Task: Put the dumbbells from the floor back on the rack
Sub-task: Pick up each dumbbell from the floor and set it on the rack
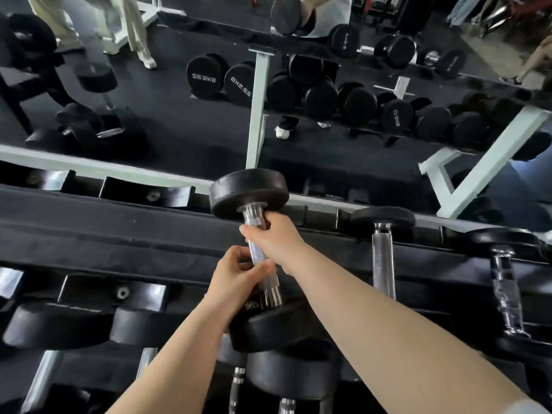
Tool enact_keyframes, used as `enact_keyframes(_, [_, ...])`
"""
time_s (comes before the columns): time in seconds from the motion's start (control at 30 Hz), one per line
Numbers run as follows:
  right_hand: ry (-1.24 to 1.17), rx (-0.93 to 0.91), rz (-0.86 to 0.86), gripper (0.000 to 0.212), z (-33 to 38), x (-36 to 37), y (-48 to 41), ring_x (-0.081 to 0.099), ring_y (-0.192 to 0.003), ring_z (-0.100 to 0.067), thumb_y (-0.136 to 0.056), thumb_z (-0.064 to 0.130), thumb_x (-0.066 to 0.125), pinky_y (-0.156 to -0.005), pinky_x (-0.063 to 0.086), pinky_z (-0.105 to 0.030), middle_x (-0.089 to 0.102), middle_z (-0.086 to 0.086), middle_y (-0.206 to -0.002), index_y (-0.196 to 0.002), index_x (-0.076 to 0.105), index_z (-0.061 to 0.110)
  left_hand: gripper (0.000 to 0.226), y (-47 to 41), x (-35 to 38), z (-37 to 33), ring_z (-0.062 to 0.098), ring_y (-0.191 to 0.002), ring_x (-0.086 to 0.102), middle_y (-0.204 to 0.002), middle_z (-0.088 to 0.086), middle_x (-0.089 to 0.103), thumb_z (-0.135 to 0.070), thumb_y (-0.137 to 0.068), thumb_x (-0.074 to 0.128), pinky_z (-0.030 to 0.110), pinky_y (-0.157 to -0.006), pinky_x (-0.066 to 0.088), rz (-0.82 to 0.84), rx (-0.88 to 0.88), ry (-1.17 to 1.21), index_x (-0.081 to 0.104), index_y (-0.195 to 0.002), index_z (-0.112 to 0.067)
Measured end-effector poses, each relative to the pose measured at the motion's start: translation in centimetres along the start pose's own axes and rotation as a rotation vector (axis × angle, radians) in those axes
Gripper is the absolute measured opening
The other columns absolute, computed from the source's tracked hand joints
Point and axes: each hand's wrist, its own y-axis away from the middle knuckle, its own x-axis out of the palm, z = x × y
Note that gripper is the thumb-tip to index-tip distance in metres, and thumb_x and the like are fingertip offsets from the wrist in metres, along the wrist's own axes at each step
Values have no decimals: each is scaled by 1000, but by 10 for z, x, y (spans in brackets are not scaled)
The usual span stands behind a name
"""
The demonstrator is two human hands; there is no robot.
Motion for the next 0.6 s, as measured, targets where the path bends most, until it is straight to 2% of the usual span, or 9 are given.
enact_keyframes(0.07, [19, 4, 17, 35, -3, 2, -5, 62, -106, -30, -82, 24, 59, -97, 48, -46, 64, -16, -115, -112, 58, 8, 14, -4, -1, 4, 0, -49, 62, -69, 0, 65, -8, -80, 65, 9, -47, 49, 14, -24, 29, 53, -81, -15])
enact_keyframes(0.17, [59, -4, 27, 36, -6, 3, -10, 59, -108, -28, -83, 25, 58, -98, 47, -43, 62, -13, -117, -115, 56, 9, 17, -8, -2, 9, 12, -64, 63, -74, 2, 66, -6, -80, 65, 18, -58, 51, 34, -20, 42, 52, -78, -18])
enact_keyframes(0.27, [63, -21, 25, 37, -9, 3, -11, 57, -110, -28, -84, 25, 58, -99, 46, -42, 60, -12, -119, -117, 54, 9, 18, -9, -4, 10, 16, -69, 63, -77, 5, 67, -5, -80, 64, 25, -67, 52, 67, -14, 45, 51, -80, -18])
enact_keyframes(0.4, [44, -37, -16, 39, -12, 8, -12, 56, -112, -28, -83, 27, 59, -99, 45, -42, 61, -12, -119, -118, 54, 9, 19, -12, -10, 11, 15, -68, 63, -78, 4, 66, -2, -81, 62, 16, -57, 55, 107, -6, 16, 51, -80, -18])
enact_keyframes(0.53, [6, -15, -73, 44, -16, 17, -13, 55, -114, -28, -85, 30, 57, -98, 45, -38, 59, -12, -123, -123, 50, 9, 17, -21, -18, 9, 21, -77, 63, -81, 5, 66, -5, -81, 62, 26, -69, 52, 115, -2, -105, 52, -82, -19])
enact_keyframes(0.6, [6, 6, -86, 46, -17, 18, -14, 54, -115, -28, -86, 31, 54, -94, 44, -35, 56, -12, -126, -126, 46, 9, 14, -23, -19, 7, 18, -76, 62, -81, 0, 64, -11, -82, 63, 17, -62, 48, 102, -3, -245, 52, -88, -18])
